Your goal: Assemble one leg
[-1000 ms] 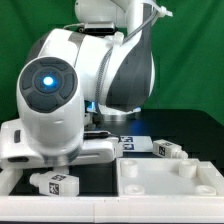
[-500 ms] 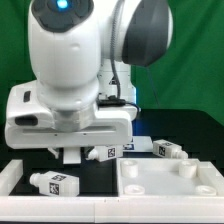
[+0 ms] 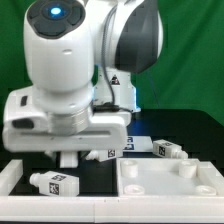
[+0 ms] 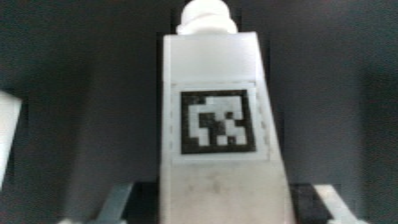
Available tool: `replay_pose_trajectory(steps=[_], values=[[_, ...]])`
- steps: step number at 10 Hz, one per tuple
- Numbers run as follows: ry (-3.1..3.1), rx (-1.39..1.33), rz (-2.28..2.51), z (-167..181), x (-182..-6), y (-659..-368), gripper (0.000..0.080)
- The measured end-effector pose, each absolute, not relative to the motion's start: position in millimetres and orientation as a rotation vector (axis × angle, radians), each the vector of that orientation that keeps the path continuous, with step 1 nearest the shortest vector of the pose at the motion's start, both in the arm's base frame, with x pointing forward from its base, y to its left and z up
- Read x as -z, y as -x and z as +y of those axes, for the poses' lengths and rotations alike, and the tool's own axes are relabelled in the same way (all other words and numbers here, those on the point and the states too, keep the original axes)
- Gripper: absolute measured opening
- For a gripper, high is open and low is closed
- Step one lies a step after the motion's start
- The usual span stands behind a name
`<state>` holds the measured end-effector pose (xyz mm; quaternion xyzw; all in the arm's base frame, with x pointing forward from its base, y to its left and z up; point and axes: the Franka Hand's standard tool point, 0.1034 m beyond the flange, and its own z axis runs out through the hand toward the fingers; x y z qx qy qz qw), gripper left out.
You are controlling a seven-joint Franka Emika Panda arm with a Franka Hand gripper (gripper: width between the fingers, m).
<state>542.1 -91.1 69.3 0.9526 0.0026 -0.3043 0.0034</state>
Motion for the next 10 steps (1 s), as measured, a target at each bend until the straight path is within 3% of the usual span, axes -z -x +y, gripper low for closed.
replay_pose_trajectory(steps=[2, 3, 4, 7, 9, 10], values=[[-2.986, 0.898, -0.115, -40.0, -126.0, -554.0, 0.0287], [-2.986, 0.856, -0.120, -24.1, -132.8, -559.1, 0.0287], [-3.022, 0.685, -0.101, -19.5, -128.9, -572.6, 0.0287], [-3.092, 0.285, -0.130, -14.0, -128.7, -578.1, 0.0287], [-3.123, 0.089, -0.227, 43.0, -127.1, -558.1, 0.0287], [-3.140, -0.050, -0.291, 63.2, -133.4, -573.8, 0.0287]])
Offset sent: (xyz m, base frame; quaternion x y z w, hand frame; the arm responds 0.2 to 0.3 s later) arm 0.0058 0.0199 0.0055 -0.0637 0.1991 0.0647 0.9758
